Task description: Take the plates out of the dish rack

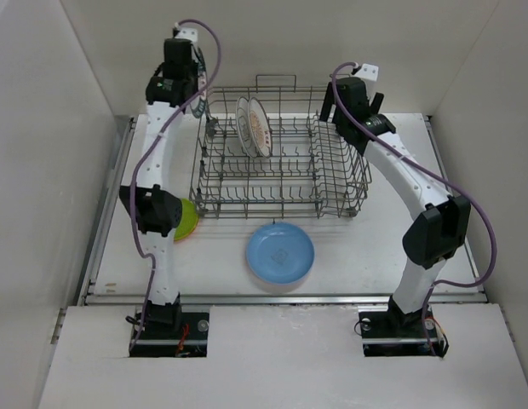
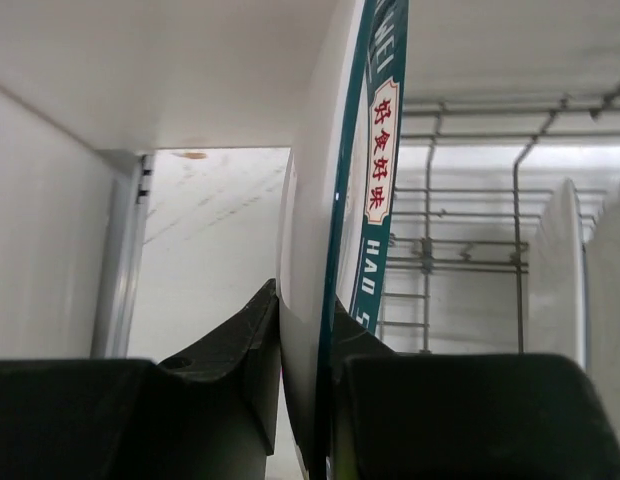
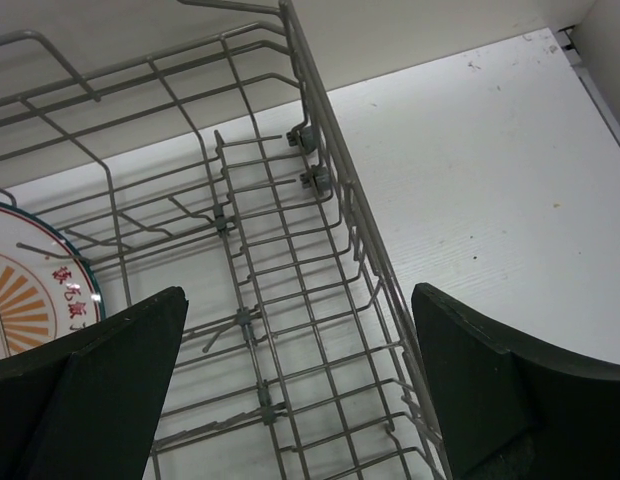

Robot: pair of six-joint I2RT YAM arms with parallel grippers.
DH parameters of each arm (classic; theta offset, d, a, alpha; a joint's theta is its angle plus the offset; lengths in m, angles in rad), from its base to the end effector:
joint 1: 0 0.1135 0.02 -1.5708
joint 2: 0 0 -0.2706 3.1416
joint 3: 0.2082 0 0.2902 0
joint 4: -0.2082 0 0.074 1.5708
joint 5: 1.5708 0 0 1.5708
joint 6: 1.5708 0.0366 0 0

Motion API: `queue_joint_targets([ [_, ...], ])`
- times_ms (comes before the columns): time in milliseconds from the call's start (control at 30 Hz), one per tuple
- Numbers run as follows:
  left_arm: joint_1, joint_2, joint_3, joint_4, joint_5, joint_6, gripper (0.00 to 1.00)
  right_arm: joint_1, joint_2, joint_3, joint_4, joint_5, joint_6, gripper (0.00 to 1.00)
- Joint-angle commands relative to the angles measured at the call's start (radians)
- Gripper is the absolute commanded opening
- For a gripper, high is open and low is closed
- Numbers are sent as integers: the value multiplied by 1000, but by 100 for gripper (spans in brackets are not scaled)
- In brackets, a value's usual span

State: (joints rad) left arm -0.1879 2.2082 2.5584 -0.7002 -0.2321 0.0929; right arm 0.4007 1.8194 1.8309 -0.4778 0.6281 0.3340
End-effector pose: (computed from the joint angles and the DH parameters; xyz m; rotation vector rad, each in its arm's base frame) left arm 0.5224 -0.0908 0.4471 0.1129 1.9109 0.1588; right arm 0.4341 0.1605 0.3924 0.3181 1.9201 -0.1562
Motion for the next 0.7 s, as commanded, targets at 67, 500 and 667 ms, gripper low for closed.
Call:
queue_joint_targets([
  [67, 137, -160, 60, -56, 140, -114, 0, 20, -35, 8, 47, -48, -10, 100],
  [500, 392, -142, -447, -99, 411, -74, 0, 49, -17, 8, 19, -93, -20, 100],
  [667, 453, -13, -397, -90, 474, -194, 0, 49, -17, 19, 10, -93, -38, 100],
])
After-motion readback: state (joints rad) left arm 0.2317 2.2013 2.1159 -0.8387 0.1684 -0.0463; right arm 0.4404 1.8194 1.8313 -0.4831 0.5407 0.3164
